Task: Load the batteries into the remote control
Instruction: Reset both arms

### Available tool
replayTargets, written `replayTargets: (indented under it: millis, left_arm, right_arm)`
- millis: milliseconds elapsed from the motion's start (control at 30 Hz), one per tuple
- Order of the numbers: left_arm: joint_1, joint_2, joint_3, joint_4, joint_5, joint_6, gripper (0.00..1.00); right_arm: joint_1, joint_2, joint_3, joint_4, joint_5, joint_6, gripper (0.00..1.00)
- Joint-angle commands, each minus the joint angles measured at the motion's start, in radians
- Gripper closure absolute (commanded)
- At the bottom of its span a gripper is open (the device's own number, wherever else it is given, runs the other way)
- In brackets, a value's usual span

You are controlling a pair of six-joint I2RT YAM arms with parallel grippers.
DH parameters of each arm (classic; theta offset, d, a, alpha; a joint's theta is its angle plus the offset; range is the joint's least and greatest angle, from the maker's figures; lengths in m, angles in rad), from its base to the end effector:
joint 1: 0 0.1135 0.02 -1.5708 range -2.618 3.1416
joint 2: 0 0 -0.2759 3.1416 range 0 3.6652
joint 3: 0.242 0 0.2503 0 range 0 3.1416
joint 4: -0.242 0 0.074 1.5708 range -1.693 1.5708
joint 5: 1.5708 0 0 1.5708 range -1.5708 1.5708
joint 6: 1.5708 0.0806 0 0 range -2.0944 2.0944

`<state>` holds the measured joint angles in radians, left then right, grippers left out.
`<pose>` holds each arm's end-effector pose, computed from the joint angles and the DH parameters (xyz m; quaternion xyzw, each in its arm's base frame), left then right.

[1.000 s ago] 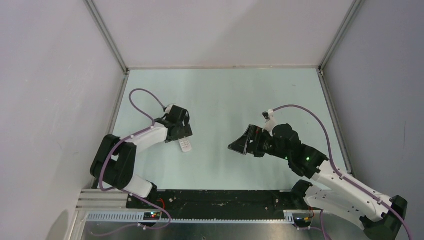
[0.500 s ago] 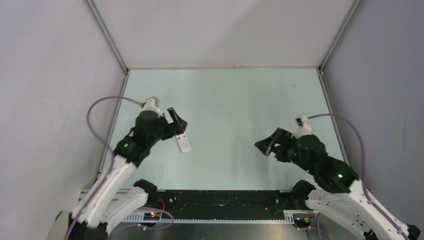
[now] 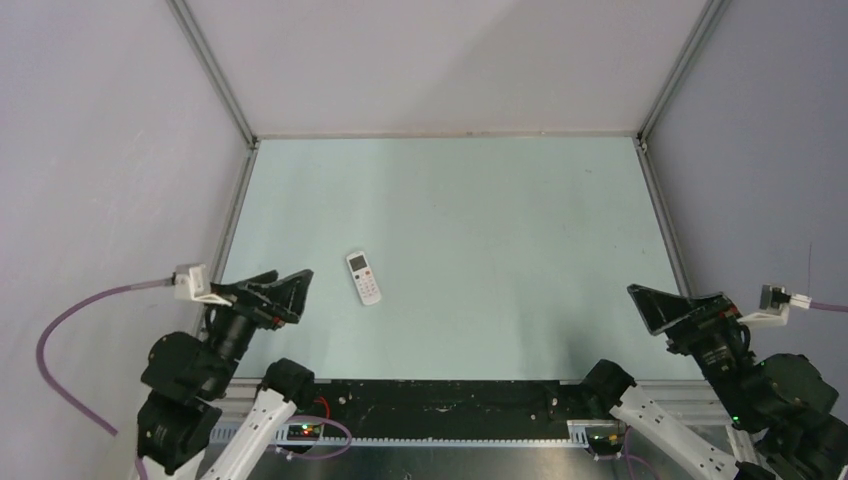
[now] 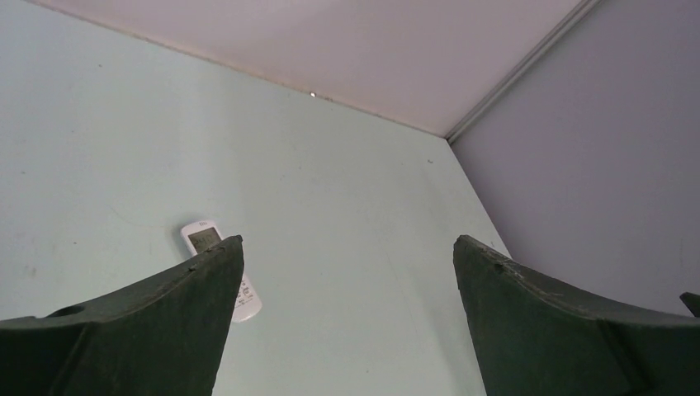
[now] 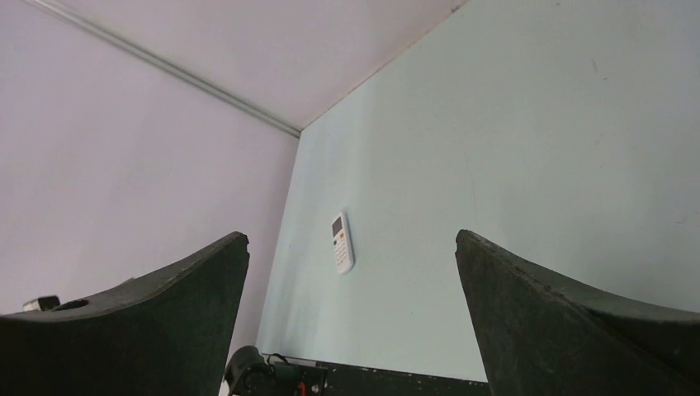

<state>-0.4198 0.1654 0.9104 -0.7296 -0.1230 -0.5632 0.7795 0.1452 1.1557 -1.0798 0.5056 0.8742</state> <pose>0.0404 -0.0072 0.3701 -0.0938 0.6954 -0.2976 0.6474 0.0057 -0.0492 0.3811 0.2039 0.6991 0.3622 0.5819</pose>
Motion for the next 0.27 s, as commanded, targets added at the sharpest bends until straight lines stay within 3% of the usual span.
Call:
replayTargets:
  millis: [0,233]
  left_arm:
    - [-0.001,-0.029,0.05,-0.066,-0.073,0.048,0.0]
    - [0.0,-0.01,0.074,-0.097,-0.061,0.014,0.0]
  right_arm:
    - [-0.004,-0.005,0.052,-0.079,0.065,0.009,0.0]
    - [-0.003,0.018,0.058,-0.107,0.044,0.035,0.0]
